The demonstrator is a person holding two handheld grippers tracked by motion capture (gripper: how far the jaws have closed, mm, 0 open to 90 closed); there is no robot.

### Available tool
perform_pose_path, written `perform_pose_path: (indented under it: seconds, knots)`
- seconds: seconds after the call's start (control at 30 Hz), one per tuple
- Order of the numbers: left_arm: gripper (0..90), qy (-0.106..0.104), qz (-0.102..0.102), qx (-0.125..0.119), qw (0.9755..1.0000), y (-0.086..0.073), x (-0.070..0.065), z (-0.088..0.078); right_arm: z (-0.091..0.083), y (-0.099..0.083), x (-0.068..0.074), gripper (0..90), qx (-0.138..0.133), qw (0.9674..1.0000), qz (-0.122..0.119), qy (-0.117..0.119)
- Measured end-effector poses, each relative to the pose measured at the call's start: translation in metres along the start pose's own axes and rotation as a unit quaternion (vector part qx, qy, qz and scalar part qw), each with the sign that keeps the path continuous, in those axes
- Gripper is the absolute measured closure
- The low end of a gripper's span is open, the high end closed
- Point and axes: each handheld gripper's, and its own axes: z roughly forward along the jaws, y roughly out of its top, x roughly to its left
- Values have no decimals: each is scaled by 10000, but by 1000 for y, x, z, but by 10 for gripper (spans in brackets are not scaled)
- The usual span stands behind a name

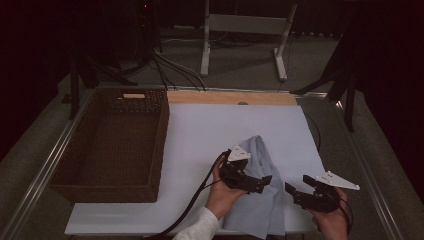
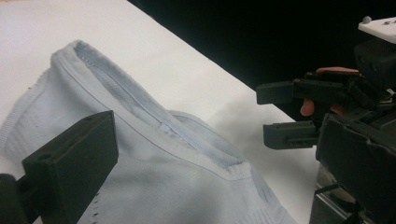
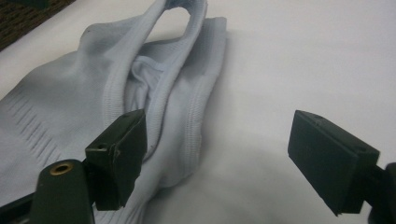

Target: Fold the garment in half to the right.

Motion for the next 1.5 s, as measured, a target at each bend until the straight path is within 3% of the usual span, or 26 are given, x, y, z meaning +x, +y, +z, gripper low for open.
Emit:
perform_pose_path:
  seconds: [0.67,0.83,1.2,1.5]
  knots:
    - [3,250,88,-142,9995,-3,20,-26,2,1,8,212,72,9998,-94,128]
    - [3,314,190,-138,9992,-9,25,-37,5,1,11,221,101,9997,-145,168]
    - [4,443,209,-90,9988,-21,38,-56,7,1,16,234,114,9995,-176,252]
    - [3,570,281,-42,9980,-31,43,-67,8,2,20,314,172,9989,-199,376]
